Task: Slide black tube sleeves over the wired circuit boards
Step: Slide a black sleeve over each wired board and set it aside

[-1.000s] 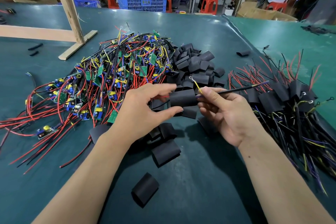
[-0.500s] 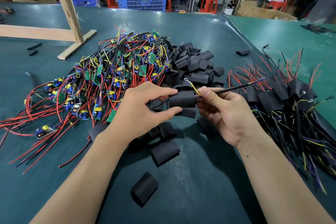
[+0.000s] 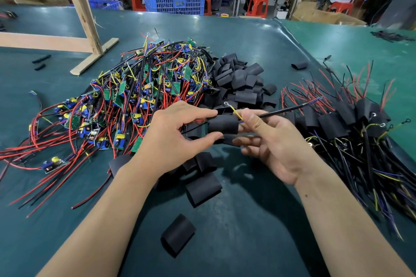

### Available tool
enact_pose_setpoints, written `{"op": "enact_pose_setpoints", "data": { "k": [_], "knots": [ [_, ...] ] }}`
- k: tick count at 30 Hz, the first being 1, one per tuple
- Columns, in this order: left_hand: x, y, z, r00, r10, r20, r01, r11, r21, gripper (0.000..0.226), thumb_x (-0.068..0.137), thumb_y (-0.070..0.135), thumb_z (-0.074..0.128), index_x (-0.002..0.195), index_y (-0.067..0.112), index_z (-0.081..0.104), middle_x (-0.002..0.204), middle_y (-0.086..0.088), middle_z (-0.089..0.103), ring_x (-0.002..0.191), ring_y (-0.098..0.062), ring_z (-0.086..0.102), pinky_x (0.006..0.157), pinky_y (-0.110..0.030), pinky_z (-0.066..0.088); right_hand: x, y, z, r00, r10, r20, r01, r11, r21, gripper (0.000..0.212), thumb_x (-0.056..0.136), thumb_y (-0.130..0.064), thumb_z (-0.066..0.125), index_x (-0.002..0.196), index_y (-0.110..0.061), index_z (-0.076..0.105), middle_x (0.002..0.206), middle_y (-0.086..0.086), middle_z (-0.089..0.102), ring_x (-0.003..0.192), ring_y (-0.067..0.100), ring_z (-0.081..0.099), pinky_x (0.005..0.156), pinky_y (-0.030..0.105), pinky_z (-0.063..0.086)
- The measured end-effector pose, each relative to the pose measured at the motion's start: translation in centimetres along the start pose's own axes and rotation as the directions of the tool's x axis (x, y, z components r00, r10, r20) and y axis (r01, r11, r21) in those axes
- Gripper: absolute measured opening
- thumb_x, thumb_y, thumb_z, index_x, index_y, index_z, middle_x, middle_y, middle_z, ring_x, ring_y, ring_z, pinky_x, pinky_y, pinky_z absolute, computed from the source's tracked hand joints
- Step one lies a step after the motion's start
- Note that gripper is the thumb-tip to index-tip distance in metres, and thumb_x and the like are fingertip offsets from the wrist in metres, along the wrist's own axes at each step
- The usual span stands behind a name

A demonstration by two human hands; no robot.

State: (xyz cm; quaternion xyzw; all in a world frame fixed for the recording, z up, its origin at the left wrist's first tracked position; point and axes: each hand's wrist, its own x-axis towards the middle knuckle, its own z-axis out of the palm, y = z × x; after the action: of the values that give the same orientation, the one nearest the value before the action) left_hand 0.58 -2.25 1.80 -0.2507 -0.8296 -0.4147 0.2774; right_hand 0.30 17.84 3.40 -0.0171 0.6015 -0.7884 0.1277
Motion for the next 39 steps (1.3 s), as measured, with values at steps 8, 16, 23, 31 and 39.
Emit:
{"op": "enact_pose_setpoints", "data": {
  "k": [8, 16, 23, 31, 39],
  "knots": [
    [-0.1, 0.3, 0.0, 1.000, -0.028, -0.001, 0.028, 0.999, -0.036, 0.041, 0.073, 0.030, 0.083, 0.109, 0.012, 0.074, 0.085, 0.002, 0.067, 0.080, -0.009, 0.063, 0.079, -0.024, 0.051, 0.0, 0.4, -0.1, 0.998, 0.007, 0.059, 0.005, 0.980, -0.197, 0.020, 0.067, -0.040, 0.076, 0.073, -0.021, 0.078, 0.068, 0.006, 0.068, 0.052, 0.016, 0.063, 0.043, 0.021, 0.048],
    [0.2, 0.2, 0.1, 0.982, 0.049, -0.180, -0.020, 0.987, 0.161, 0.033, 0.085, 0.023, 0.076, 0.114, 0.009, 0.070, 0.110, 0.004, 0.066, 0.104, -0.017, 0.058, 0.096, -0.026, 0.043, 0.3, -0.1, -0.1, 0.959, -0.190, -0.210, 0.179, 0.981, -0.069, 0.015, 0.080, -0.021, 0.074, 0.075, -0.009, 0.067, 0.059, 0.005, 0.067, 0.045, 0.012, 0.059, 0.041, 0.019, 0.046],
    [0.1, -0.1, 0.0, 0.950, 0.050, -0.308, -0.009, 0.991, 0.133, 0.023, 0.091, 0.016, 0.066, 0.112, 0.007, 0.067, 0.098, 0.000, 0.068, 0.096, -0.024, 0.060, 0.092, -0.034, 0.045, 0.5, -2.1, -2.9, 0.652, -0.374, -0.659, 0.482, 0.876, -0.021, 0.031, 0.096, -0.030, 0.063, 0.071, -0.013, 0.058, 0.050, -0.004, 0.058, 0.037, 0.010, 0.048, 0.036, 0.019, 0.037],
    [0.1, 0.1, -0.2, 0.977, 0.006, -0.215, 0.026, 0.989, 0.143, 0.018, 0.092, 0.021, 0.062, 0.107, 0.012, 0.069, 0.096, 0.008, 0.066, 0.096, -0.020, 0.058, 0.090, -0.029, 0.044, 0.4, -3.1, -5.8, 0.690, 0.033, -0.723, 0.425, 0.790, 0.442, 0.028, 0.102, -0.025, 0.051, 0.078, -0.013, 0.053, 0.067, 0.000, 0.061, 0.039, 0.004, 0.053, 0.042, 0.012, 0.043],
    [-0.1, -0.9, -0.2, 0.979, -0.197, -0.058, 0.206, 0.945, 0.255, 0.020, 0.090, 0.025, 0.067, 0.106, 0.015, 0.072, 0.103, 0.006, 0.068, 0.104, -0.017, 0.054, 0.094, -0.016, 0.035, 0.4, -2.6, -5.1, 0.753, 0.026, -0.657, 0.330, 0.849, 0.412, 0.040, 0.105, -0.033, 0.039, 0.077, -0.014, 0.061, 0.051, -0.006, 0.063, 0.039, 0.004, 0.052, 0.040, 0.012, 0.039]
  ]
}}
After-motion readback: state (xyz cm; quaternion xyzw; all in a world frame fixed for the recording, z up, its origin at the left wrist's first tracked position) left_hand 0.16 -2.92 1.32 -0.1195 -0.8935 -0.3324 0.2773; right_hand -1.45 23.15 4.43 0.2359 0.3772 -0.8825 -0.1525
